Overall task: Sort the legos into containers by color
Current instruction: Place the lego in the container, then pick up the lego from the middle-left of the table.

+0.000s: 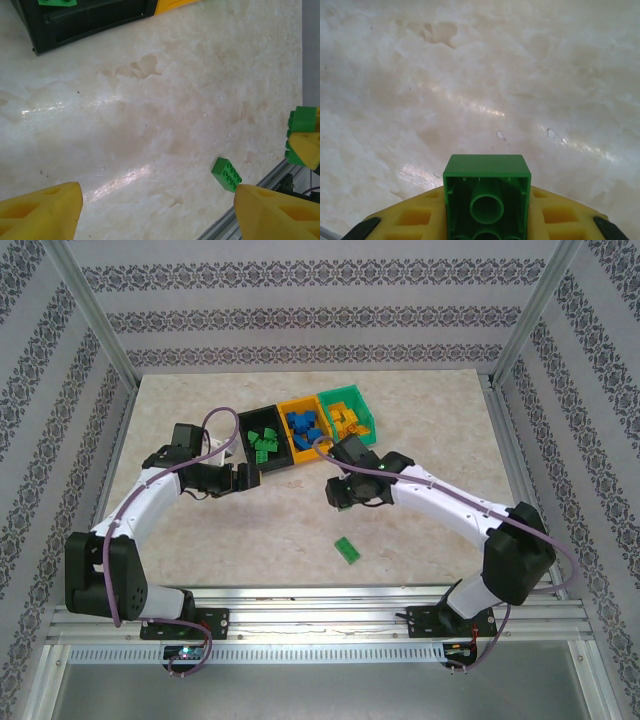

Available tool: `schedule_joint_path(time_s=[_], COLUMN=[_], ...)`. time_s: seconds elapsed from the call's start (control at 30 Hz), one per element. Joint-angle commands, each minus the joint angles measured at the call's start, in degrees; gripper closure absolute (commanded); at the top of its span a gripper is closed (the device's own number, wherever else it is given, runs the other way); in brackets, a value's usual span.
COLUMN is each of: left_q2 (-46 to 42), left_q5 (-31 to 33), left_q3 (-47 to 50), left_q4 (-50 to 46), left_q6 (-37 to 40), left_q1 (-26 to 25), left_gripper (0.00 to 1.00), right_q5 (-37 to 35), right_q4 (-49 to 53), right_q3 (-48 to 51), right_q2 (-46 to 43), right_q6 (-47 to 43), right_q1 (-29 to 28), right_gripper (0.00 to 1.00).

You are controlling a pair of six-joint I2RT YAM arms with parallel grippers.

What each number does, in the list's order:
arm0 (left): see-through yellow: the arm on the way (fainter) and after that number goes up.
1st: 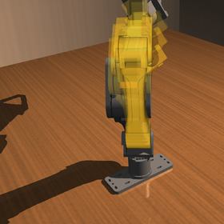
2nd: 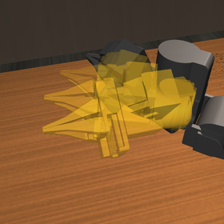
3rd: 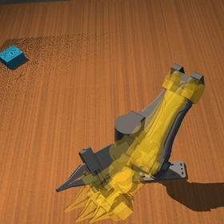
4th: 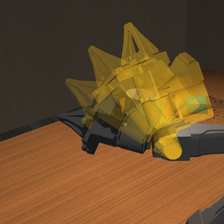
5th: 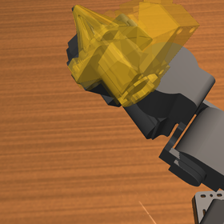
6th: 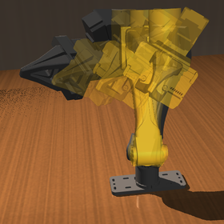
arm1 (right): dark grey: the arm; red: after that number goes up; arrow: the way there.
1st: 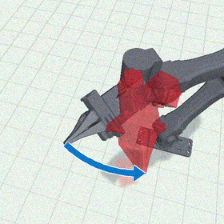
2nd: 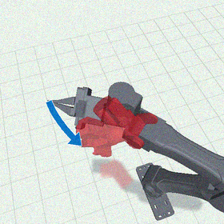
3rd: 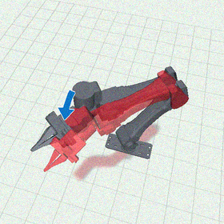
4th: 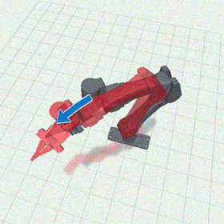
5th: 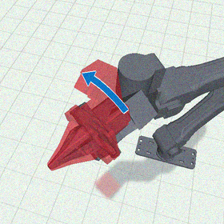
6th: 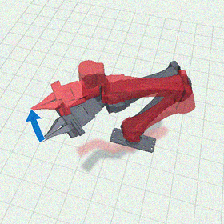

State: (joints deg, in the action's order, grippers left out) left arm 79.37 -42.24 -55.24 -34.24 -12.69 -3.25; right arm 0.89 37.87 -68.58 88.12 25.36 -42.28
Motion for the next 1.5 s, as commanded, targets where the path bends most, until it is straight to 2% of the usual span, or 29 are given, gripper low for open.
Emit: schedule_joint_path(time_s=[0.0,0.17,0.3,0.47,0.67,0.73,0.8,0.87,0.97,1.1,1.33,1.47], left_q2=[1.0,1.3,0.2,-0.8,-0.1,0.0,-0.3,-0.5,-1.1,-1.5,-2.2,-3.9], left_q5=[0.1,0.4,1.7,3.2,-0.4,-0.9,0.7,3.3,1.3,2.4,1.2,1.1], left_q3=[-0.8,-1.5,-1.9,-1.9,-1.4,-1.4,-1.1,-0.8,-0.1,-0.2,0.1,1.2], left_q4=[0.4,-0.2,-1.0,-1.5,-0.2,-0.7,-2.0,-3.4,-2.9,-2.8,-0.1,3.1], left_q6=[0.4,0.7,1.5,2.0,1.4,2.3,4.1,5.6,5.1,4.8,1.9,-0.4], left_q1=[0.8,0.8,1.4,3.9,6.0,6.0,6.0,6.1,6.0,6.1,5.6,2.4], left_gripper=[0.21,0.21,0.21,0.20,0.21,0.21,0.21,0.21,0.21,0.21,0.21,0.23], right_q5=[0.3,8.1,13.6,16.1,16.5,16.4,16.3,17.7,18.1,17.3,12.4,10.4], right_q4=[1.8,-10.1,-16.7,-15.8,-13.2,-10.7,-8.2,-7.4,-8.7,-9.2,-14.4,-18.4], right_q3=[-3.8,-3.6,-8.3,-22.2,-42.4,-49.9,-56.5,-60.0,-58.1,-51.0,-25.6,-11.8], right_q2=[1.9,2.5,7.8,18.6,34.2,38.9,43.1,45.1,43.7,39.5,23.9,15.3], right_q6=[-1.1,1.8,3.5,2.7,2.7,2.6,2.6,3.2,3.7,1.8,0.2,1.3], right_q1=[-0.7,1.3,3.2,3.7,3.9,3.9,4.0,4.0,3.5,3.5,4.6,7.5], right_gripper=[0.75,0.75,0.76,0.76,0.72,0.67,0.50,0.48,0.47,0.46,0.46,0.45])
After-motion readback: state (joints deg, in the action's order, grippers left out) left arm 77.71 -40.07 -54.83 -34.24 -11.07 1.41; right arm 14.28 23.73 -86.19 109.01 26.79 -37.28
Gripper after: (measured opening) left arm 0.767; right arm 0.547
